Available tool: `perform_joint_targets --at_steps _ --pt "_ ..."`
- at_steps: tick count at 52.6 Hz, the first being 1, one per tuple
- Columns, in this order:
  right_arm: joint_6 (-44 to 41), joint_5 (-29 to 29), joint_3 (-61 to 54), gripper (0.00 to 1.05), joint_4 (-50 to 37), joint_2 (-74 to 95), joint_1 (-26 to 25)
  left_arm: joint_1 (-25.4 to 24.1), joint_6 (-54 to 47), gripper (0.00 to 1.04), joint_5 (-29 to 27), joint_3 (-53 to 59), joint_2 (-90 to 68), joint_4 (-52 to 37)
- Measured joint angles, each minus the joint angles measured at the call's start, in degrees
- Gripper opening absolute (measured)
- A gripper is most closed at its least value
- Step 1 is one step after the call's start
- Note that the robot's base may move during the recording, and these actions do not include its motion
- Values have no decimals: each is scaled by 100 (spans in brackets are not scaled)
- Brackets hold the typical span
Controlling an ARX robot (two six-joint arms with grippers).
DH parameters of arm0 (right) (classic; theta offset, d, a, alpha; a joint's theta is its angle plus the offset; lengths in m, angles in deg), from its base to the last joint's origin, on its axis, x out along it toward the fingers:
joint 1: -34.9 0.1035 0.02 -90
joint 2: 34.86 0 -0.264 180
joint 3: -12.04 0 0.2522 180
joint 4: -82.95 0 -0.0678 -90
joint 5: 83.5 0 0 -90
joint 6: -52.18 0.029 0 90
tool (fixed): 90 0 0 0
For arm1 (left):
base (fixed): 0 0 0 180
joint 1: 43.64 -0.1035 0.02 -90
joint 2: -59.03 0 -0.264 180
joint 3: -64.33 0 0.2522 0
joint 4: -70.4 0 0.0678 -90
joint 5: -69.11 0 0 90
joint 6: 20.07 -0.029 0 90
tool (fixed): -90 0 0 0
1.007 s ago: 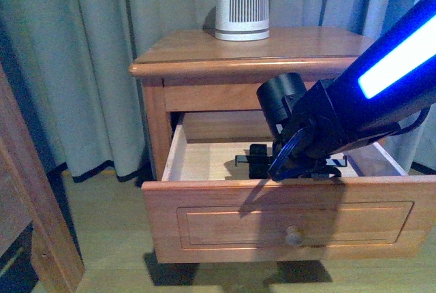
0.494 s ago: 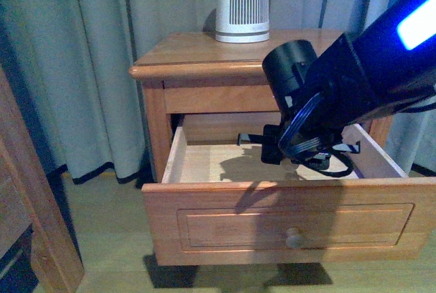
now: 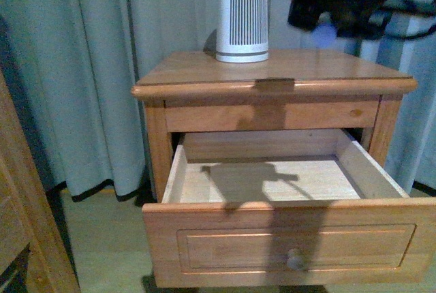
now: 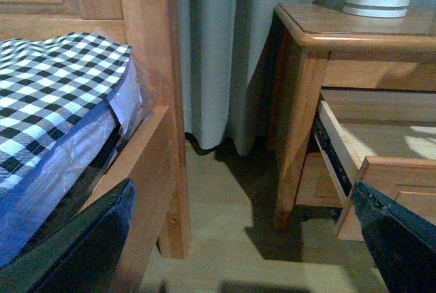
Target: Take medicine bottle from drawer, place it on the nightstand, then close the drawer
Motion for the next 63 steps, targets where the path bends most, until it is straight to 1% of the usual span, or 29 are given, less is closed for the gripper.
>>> perform_joint_targets --at_steps 8,10,16,21,32,41,46,49,50,54,58,59,63 --pt "-420 74 1016 30 254 612 -546 0 0 98 0 0 0 0" --pt "-448 181 1294 30 417 879 -684 0 0 98 0 0 0 0" --pt "-457 181 1873 30 717 1611 -951 0 0 98 0 0 0 0" --pt "-444 144 2175 29 782 2083 -1040 0 0 98 0 0 0 0" --pt "-323 28 2658 30 914 2605 -1043 0 0 98 0 0 0 0" --pt "-334 59 2697 56 533 2634 -1034 0 0 98 0 0 0 0" --pt "-319 254 2518 69 212 2476 -1034 0 0 98 0 0 0 0" --pt "-315 280 2181 79 -55 2221 -1034 0 0 98 0 0 0 0" --pt "-317 289 2109 81 -111 2164 -1034 0 0 98 0 0 0 0" --pt "-293 328 1062 99 -684 1263 -1027 0 0 98 0 0 0 0" --pt "-306 404 -125 98 -1176 173 -1021 0 0 98 0 0 0 0" --pt "-310 409 -275 98 -1224 37 -1021 0 0 98 0 0 0 0" --pt "-341 551 -1499 98 -1537 -1069 -1029 0 0 98 0 0 0 0"
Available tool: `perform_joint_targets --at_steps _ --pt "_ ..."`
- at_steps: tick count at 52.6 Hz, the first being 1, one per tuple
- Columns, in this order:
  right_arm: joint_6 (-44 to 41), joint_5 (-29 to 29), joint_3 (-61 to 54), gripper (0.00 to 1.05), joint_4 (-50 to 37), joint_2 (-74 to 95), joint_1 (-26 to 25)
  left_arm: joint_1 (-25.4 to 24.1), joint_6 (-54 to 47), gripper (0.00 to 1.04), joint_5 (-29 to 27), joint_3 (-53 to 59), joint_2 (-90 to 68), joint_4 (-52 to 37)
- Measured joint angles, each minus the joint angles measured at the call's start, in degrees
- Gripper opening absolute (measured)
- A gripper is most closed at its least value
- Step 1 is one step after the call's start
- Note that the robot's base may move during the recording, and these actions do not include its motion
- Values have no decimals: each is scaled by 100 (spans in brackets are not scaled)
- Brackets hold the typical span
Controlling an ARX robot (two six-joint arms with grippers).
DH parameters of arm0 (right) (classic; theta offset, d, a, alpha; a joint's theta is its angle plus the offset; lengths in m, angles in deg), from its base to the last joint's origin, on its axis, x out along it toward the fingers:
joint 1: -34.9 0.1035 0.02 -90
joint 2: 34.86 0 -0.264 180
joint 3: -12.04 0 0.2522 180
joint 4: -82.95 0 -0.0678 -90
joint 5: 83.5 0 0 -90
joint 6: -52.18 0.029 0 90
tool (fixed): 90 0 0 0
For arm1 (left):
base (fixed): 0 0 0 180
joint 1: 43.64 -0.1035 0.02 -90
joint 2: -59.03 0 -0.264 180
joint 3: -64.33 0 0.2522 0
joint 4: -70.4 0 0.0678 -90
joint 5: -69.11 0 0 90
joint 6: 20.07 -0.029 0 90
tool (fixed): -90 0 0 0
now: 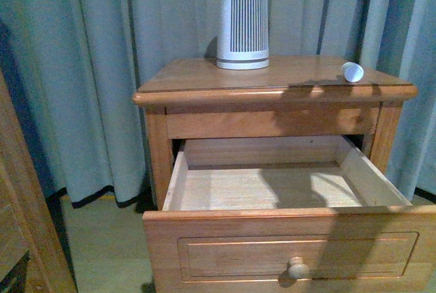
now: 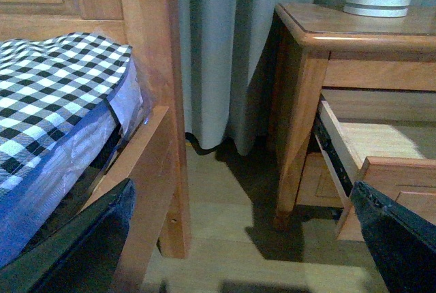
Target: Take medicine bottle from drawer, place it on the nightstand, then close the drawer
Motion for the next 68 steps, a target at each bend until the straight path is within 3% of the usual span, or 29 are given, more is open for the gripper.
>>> perform_joint_targets --at_steps 17,25,29,37,49,55,68 --pt "223 656 -4470 98 192 -3086 -153 0 0 98 0 0 0 0" --pt "295 658 -5571 98 -468 -2924 -63 0 0 98 0 0 0 0" --pt "229 643 -5840 98 -1443 -2234 20 0 0 98 0 0 0 0" --pt "125 481 -5770 98 -3128 -581 164 0 0 98 0 0 0 0" --pt "-170 315 -4929 98 -4566 1202 503 0 0 98 0 0 0 0" --pt "-365 313 -4330 98 -4583 1749 546 0 0 98 0 0 0 0" --pt "-601 234 -2293 98 -3626 2754 380 0 0 98 0 0 0 0"
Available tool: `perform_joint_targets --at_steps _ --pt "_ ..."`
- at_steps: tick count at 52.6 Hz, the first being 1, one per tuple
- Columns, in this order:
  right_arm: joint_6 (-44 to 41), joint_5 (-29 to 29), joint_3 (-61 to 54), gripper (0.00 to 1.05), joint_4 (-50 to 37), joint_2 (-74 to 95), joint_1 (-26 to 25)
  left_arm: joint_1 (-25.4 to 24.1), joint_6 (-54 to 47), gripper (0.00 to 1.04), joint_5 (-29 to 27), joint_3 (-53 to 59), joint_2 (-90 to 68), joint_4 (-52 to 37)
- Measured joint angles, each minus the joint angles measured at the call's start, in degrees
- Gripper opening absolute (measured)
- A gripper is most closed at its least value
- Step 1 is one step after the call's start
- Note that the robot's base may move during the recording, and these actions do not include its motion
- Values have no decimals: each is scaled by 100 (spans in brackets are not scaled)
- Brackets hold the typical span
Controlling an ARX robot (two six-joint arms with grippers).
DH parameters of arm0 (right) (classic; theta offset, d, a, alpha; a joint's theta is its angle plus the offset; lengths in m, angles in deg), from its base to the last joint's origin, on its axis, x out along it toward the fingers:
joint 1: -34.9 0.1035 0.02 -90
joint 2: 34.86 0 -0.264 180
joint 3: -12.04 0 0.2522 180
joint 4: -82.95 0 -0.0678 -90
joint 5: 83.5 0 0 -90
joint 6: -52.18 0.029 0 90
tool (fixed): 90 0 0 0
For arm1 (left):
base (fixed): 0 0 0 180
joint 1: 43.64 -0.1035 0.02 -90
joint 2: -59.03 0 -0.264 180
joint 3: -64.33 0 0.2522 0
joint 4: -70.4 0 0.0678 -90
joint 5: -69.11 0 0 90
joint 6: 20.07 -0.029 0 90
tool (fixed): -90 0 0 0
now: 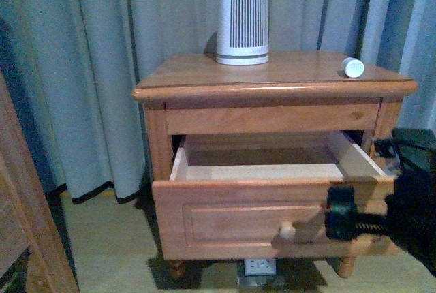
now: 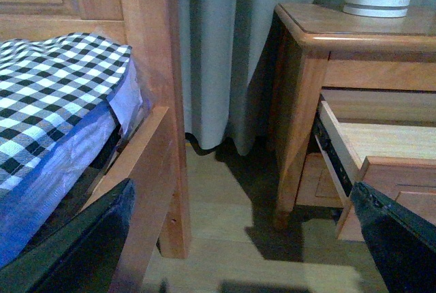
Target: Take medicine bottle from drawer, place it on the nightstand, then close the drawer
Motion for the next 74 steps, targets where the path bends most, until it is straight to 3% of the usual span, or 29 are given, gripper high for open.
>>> perform_joint_targets --at_steps 20,37,57,67,74 --pt "-380 -267 2503 98 1432 1088 -507 0 0 98 0 0 0 0" --pt "-393 -162 2658 98 1438 1165 -522 0 0 98 0 0 0 0" --pt "52 153 531 98 1482 -1088 -560 0 0 98 0 0 0 0" --pt "-68 258 -1276 98 1720 -3585 -1121 0 0 98 0 0 0 0" --pt "-286 496 -2597 98 2929 -6795 -1613 0 0 98 0 0 0 0"
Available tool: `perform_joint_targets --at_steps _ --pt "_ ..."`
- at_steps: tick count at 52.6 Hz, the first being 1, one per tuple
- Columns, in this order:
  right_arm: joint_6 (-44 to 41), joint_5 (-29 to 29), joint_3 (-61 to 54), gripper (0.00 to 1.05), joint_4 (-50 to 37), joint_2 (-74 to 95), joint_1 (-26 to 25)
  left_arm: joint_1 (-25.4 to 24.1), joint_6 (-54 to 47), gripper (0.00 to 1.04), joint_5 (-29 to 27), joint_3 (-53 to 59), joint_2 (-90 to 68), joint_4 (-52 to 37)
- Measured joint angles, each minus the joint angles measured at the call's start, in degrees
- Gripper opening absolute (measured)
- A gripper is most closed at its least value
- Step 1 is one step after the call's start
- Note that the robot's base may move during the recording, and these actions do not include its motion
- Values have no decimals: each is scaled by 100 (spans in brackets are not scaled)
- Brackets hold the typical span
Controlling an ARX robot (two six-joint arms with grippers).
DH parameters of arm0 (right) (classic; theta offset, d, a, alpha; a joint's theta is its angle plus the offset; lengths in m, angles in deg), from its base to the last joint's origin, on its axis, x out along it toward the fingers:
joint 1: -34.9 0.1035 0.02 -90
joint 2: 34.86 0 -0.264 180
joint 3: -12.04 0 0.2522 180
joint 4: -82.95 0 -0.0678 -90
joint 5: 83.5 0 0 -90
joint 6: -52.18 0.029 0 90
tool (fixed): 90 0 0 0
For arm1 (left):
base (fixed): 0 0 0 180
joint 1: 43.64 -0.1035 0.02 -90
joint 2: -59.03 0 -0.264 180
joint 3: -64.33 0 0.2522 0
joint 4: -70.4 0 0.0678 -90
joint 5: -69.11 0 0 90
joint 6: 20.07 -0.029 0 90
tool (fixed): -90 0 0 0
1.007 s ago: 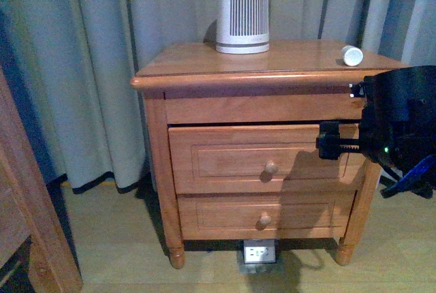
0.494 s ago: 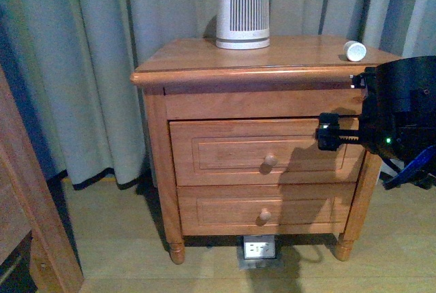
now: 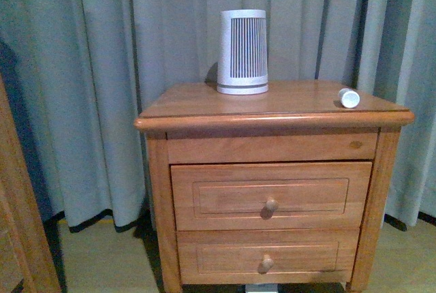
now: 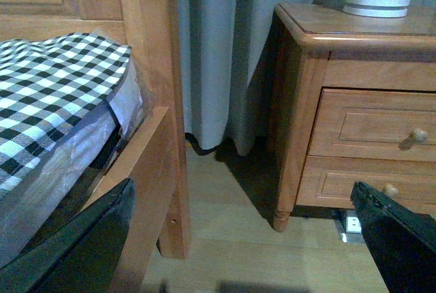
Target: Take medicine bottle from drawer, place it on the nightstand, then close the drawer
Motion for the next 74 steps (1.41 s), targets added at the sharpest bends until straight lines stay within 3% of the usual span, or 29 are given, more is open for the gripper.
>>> perform_joint_targets --at_steps 11,16,30,35,38,42,45,49,59,74 --pt "-131 94 -691 98 1991 -3416 -289 0 0 98 0 0 0 0" --pt "-247 -92 -999 98 2037 -4052 -103 0 0 98 0 0 0 0" --pt "-354 66 -1458 97 2096 -4280 -46 0 0 98 0 0 0 0" --pt "-483 1613 -1545 83 2015 -4358 -389 0 0 98 7 0 0 0" --pt "-509 1967 -1637 72 2006 -4452 -330 0 0 98 0 0 0 0" --pt "-555 1860 -1725 61 1998 -4538 -175 0 0 98 2 0 0 0" --pt "-573 1268 -1810 50 2000 -4623 258 0 0 98 2 0 0 0" --pt "-588 1137 -1899 38 1998 -4686 603 0 0 98 4 0 0 0" --pt "-597 1062 -2061 4 1963 -4824 684 0 0 98 4 0 0 0" --pt "-612 1064 -2227 3 1937 -4953 686 0 0 98 4 0 0 0"
